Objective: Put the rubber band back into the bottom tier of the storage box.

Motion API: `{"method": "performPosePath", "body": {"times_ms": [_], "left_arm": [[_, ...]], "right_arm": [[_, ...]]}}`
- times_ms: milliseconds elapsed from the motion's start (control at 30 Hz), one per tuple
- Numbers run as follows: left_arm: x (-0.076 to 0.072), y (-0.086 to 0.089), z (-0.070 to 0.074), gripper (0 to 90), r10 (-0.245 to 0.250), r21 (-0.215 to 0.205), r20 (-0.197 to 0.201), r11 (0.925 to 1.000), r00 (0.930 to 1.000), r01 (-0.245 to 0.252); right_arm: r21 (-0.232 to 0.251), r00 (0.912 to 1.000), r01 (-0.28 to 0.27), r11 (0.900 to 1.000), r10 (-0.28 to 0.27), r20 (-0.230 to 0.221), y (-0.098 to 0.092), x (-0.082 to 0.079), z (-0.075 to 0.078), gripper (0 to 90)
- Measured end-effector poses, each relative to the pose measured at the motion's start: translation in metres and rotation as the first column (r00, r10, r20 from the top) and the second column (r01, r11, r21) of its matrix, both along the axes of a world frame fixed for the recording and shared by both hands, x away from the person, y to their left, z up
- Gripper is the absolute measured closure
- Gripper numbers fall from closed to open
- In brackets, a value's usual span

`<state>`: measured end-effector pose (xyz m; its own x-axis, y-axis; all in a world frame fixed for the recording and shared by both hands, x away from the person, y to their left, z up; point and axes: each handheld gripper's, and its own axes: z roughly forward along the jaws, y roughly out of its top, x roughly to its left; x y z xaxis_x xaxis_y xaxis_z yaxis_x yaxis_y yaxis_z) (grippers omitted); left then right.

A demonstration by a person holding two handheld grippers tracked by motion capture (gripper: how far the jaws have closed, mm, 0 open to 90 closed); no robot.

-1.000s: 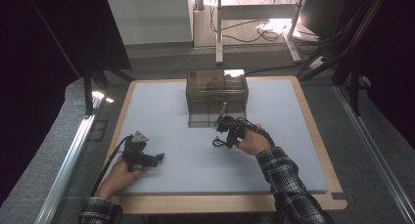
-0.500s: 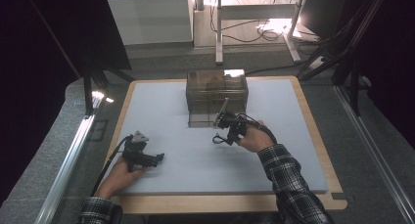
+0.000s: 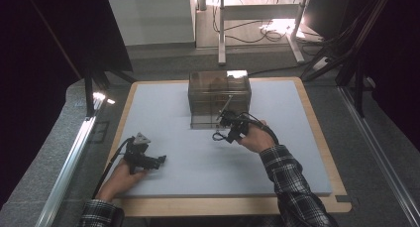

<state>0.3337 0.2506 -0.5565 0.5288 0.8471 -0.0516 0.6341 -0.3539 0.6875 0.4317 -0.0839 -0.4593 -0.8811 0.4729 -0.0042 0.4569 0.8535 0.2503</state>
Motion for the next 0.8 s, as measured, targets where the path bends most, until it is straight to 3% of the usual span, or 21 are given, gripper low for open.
{"method": "performPosePath", "body": {"times_ms": [300,800], "left_arm": [[0.0,0.0,0.0,0.0,0.002,-0.002,-0.001,1.0,1.0,-0.002],[0.0,0.0,0.0,0.0,0.002,-0.002,-0.001,1.0,1.0,-0.002]], "right_arm": [[0.072,0.999,0.035,0.997,-0.036,0.025,0.001,0.003,0.002,84.9],[0.145,0.9934,0.05,0.988,-0.064,0.095,0.006,0.012,0.001,84.8]]}}
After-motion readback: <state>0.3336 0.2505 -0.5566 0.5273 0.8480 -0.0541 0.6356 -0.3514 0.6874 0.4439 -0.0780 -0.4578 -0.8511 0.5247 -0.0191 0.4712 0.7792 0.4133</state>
